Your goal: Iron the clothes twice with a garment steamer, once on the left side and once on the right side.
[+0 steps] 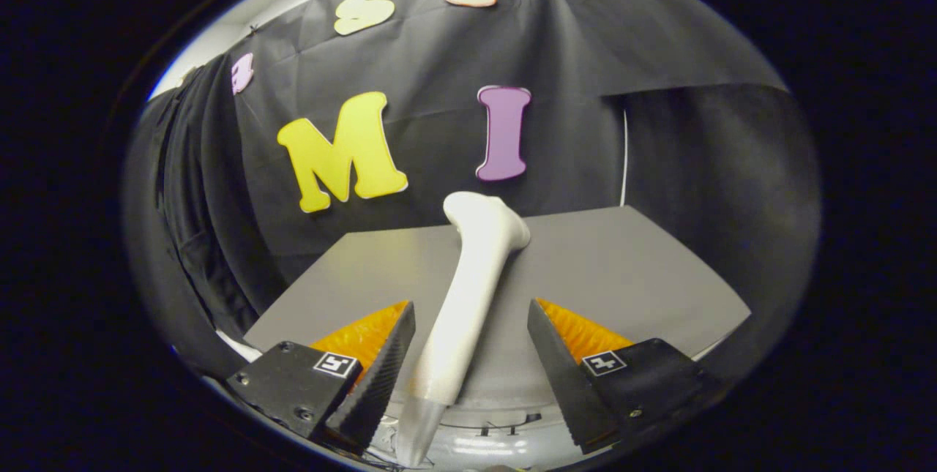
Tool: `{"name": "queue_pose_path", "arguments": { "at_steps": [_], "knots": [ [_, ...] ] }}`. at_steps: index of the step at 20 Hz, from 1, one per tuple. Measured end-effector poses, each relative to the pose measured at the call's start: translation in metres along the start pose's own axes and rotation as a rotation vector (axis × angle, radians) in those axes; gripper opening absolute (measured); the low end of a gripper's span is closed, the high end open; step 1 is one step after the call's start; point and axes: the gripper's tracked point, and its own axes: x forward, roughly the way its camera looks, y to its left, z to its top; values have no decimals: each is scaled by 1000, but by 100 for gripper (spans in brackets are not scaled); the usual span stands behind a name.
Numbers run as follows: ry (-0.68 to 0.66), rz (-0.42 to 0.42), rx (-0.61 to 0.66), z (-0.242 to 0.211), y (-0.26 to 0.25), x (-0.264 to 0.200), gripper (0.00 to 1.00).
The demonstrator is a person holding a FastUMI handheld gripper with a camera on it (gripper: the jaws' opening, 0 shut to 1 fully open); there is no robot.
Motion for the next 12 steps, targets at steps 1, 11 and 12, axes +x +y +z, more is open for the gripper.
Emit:
{"name": "queue_pose_path", "arguments": {
  "at_steps": [1, 11, 12],
  "knots": [
    [25, 11, 17, -3, 1, 7, 96],
    [81, 74, 101, 2, 9, 38, 69],
    [86, 79, 112, 4, 10, 32, 64]
  ]
}}
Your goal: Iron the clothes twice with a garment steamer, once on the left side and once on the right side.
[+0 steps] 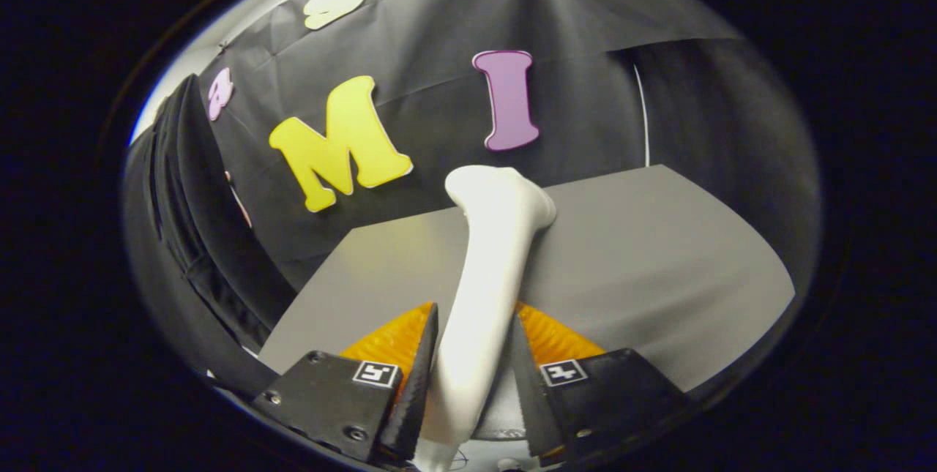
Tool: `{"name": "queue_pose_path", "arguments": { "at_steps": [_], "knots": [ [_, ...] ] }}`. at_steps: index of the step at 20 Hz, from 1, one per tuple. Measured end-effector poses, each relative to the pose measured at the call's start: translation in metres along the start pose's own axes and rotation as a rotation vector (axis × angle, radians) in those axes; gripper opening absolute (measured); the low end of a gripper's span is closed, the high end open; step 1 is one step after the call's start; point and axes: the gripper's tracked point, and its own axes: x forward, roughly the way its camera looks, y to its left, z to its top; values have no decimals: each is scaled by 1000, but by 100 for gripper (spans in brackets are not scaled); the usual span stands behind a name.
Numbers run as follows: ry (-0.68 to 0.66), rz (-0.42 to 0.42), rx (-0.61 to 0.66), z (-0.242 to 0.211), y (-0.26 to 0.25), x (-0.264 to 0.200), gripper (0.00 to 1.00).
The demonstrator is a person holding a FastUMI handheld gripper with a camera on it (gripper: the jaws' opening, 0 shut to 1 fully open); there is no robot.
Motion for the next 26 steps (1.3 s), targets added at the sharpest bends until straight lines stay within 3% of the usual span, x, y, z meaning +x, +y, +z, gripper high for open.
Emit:
{"name": "queue_pose_path", "arguments": {
  "at_steps": [4, 7, 14, 26],
  "knots": [
    [-10, 38, 62, 5, 3, -5, 46],
    [-54, 36, 17, 12, 11, -15, 39],
    [-139, 23, 34, 19, 41, -72, 37],
    [-300, 86, -20, 14, 211, -192, 37]
  ]
}}
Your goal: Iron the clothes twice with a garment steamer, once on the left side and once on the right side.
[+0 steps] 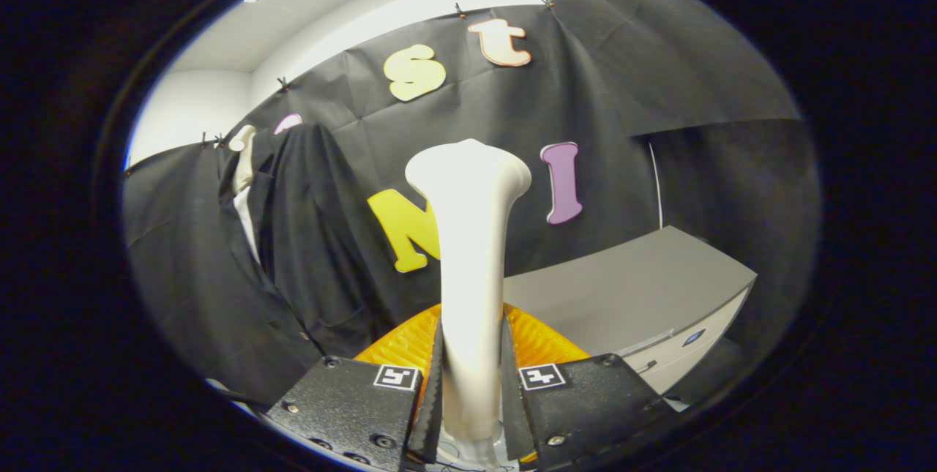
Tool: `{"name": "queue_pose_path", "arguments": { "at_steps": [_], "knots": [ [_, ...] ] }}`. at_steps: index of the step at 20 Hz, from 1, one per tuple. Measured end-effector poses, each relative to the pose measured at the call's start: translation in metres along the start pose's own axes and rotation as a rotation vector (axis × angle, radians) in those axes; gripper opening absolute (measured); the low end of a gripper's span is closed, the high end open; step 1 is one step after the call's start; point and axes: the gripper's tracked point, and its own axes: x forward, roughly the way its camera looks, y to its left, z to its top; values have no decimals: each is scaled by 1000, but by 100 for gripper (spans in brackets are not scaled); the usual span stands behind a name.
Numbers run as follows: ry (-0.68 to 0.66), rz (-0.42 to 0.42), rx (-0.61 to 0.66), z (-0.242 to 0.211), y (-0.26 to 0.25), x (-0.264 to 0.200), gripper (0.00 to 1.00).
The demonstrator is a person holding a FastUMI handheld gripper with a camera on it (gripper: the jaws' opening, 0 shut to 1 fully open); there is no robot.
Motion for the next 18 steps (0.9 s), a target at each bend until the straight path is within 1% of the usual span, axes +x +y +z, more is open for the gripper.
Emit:
{"name": "queue_pose_path", "arguments": {
  "at_steps": [5, 9, 11, 14, 18],
  "knots": [
    [-30, 49, -30, 11, 80, -9, 37],
    [-50, 88, -94, 18, 143, -11, 37],
    [-63, 116, -126, 23, 176, -6, 37],
    [-76, 134, -156, 28, 214, 9, 37],
    [-87, 159, -199, 23, 258, 18, 37]
  ]
}}
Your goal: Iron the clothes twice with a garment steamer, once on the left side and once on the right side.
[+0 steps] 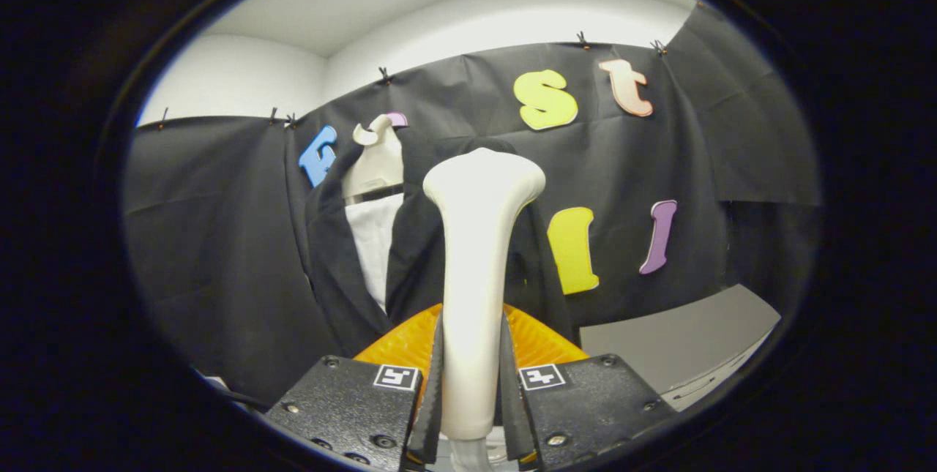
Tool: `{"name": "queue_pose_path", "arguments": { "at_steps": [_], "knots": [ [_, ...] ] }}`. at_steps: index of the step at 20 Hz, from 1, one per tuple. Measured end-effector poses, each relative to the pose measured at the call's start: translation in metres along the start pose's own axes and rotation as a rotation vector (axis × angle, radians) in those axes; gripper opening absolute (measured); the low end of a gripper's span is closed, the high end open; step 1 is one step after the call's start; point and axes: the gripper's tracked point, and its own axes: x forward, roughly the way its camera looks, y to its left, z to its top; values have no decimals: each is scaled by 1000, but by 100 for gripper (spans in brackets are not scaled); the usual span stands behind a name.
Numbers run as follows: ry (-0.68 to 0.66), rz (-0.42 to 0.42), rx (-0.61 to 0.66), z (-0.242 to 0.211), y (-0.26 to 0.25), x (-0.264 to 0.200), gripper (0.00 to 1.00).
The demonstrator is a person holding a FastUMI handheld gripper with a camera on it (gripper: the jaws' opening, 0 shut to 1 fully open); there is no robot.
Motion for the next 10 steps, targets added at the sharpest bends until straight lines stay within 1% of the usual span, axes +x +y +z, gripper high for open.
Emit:
{"name": "queue_pose_path", "arguments": {
  "at_steps": [4, 10],
  "knots": [
    [18, 42, -40, -8, 29, 11, 37],
    [66, 28, -68, -32, 33, 22, 37]
  ]
}}
